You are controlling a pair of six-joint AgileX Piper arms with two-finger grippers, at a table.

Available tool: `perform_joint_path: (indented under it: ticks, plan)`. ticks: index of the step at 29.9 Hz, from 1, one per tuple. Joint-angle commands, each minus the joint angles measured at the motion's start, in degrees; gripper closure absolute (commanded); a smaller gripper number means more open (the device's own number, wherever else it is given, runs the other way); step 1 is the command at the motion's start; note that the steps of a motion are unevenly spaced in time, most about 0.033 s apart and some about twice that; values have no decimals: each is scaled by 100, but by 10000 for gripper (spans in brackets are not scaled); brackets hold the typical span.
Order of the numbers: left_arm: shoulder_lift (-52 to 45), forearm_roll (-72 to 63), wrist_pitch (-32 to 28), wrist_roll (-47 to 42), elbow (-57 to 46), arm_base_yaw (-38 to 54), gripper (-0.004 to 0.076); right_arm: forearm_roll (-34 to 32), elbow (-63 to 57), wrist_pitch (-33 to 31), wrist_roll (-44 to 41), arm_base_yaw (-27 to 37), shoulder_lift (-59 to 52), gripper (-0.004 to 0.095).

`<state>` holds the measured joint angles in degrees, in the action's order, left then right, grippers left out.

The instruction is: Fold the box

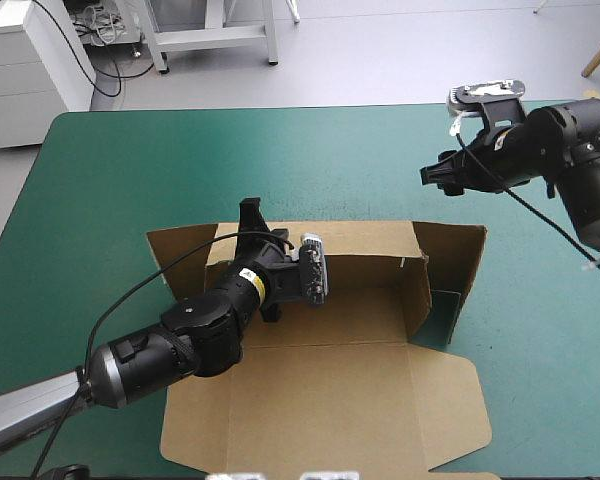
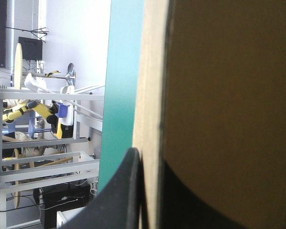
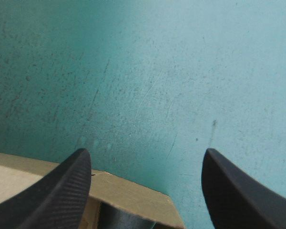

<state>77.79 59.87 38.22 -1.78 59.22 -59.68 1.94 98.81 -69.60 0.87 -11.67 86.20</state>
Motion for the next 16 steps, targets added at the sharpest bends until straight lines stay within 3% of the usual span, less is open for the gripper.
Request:
perform_joint_path:
  ticks: [1,16]
  plan:
    - [-178,-97,-235,-67,103,-55,731,421,192,259,480,229,99,290]
    - [51,-161,-384,-20,50,-55,731,606,6,259,976,229,627,291]
